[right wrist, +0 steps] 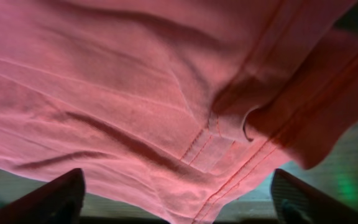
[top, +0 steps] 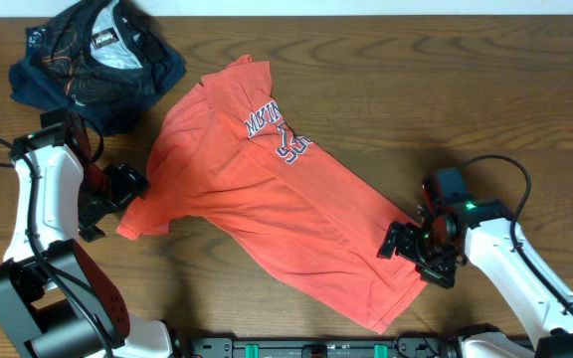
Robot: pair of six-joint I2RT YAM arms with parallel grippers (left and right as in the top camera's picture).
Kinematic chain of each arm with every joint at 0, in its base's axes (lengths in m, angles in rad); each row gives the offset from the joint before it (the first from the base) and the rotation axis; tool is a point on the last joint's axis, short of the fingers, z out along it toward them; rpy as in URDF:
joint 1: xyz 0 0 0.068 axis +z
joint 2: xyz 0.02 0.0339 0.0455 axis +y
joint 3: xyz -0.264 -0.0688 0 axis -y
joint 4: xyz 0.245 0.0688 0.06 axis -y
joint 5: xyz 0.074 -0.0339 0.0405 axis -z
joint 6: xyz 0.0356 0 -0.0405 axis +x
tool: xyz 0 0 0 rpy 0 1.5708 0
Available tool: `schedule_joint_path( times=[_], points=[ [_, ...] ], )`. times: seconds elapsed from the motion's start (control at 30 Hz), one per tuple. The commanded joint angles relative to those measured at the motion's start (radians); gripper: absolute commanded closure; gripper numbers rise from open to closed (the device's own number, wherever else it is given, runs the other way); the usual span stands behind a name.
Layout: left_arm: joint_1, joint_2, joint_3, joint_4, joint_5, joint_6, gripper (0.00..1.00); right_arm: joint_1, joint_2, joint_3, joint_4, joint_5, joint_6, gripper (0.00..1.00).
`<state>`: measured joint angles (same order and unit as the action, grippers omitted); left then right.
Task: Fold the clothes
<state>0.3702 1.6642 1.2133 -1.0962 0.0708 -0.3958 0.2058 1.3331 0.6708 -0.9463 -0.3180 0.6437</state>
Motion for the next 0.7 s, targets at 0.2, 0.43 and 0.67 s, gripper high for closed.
schedule_joint_path(
  times=[0.2, 0.43, 0.67],
  points=[
    [0.002, -0.013, 0.016, -0.006, -0.011, 0.002, 0.02, 0.055, -0.001, -0.047, 0.026, -0.031, 0.072, 0.32],
    [0.002, -0.013, 0.016, -0.006, -0.011, 0.002, 0.02, 0.076, -0.001, -0.101, 0.091, 0.015, 0.141, 0.31],
    [0.002, -0.013, 0.016, -0.006, -0.011, 0.002, 0.02, 0.076, 0.001, -0.135, 0.119, 0.037, 0.161, 0.34]
  ],
)
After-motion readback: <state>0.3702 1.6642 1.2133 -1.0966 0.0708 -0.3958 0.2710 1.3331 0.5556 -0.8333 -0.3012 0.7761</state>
